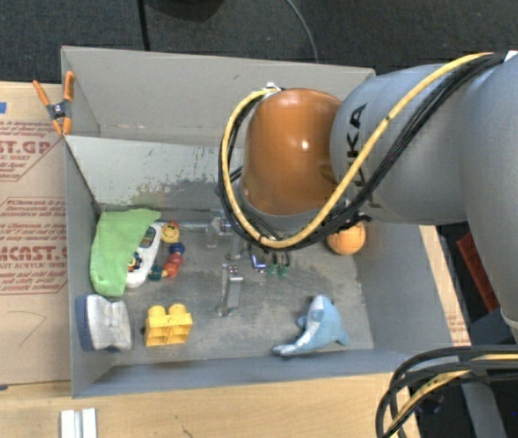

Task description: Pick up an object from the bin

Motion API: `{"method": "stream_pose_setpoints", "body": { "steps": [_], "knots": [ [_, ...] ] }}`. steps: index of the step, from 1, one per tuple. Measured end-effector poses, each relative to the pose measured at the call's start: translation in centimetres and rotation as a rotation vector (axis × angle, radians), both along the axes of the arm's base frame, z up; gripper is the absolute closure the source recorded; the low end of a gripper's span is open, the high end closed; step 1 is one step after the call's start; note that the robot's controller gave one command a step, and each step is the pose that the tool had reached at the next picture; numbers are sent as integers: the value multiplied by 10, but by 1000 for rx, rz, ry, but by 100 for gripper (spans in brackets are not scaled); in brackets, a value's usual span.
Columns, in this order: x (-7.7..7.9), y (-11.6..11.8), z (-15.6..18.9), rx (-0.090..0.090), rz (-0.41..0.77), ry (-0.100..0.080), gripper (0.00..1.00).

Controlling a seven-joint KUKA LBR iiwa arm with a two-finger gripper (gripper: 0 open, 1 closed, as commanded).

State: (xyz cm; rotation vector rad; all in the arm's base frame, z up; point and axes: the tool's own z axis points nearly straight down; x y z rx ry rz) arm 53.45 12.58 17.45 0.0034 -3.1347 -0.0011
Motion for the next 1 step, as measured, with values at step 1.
{"method": "stream_pose_setpoints", "body": {
  "steps": [1],
  "knots": [
    [2, -1, 4, 1, -2, -7, 0]
  ]
}}
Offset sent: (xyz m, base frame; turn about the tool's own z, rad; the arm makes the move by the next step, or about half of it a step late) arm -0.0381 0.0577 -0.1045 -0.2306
